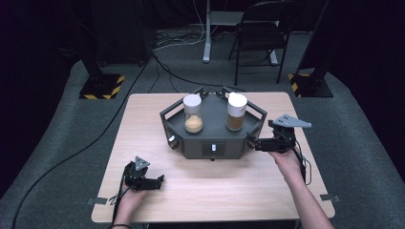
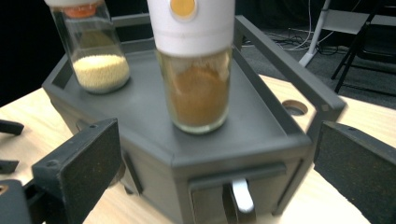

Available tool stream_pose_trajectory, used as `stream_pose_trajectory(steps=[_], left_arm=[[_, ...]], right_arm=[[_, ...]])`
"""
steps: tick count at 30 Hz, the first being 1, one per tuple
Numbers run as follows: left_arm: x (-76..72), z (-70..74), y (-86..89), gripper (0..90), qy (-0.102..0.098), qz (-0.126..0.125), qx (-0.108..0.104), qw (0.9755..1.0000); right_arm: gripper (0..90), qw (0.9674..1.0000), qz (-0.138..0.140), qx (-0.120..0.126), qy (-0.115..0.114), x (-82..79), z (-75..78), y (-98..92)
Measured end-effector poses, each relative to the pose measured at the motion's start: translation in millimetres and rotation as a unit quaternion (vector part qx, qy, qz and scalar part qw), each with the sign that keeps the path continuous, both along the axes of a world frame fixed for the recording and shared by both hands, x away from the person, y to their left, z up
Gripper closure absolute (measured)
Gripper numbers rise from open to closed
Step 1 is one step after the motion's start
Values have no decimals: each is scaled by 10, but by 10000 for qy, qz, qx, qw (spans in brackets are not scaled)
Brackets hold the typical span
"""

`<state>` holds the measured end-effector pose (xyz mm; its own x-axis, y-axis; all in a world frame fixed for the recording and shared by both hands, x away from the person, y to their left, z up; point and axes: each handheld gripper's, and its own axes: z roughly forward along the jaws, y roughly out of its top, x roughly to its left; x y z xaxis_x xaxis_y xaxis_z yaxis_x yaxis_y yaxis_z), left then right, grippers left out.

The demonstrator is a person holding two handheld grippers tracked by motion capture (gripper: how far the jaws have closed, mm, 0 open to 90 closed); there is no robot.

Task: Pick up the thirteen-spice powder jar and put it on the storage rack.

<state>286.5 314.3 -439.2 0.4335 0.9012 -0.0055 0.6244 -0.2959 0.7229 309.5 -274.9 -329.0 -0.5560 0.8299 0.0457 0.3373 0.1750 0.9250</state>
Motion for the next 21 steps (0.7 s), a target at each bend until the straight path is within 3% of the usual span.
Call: stream_pose_trajectory(steps=[21], left_arm=[[-1,0,-4,0,1,10,0,10000]], right_arm=[[0,9990,-389,-101,203,-441,-826,-427]])
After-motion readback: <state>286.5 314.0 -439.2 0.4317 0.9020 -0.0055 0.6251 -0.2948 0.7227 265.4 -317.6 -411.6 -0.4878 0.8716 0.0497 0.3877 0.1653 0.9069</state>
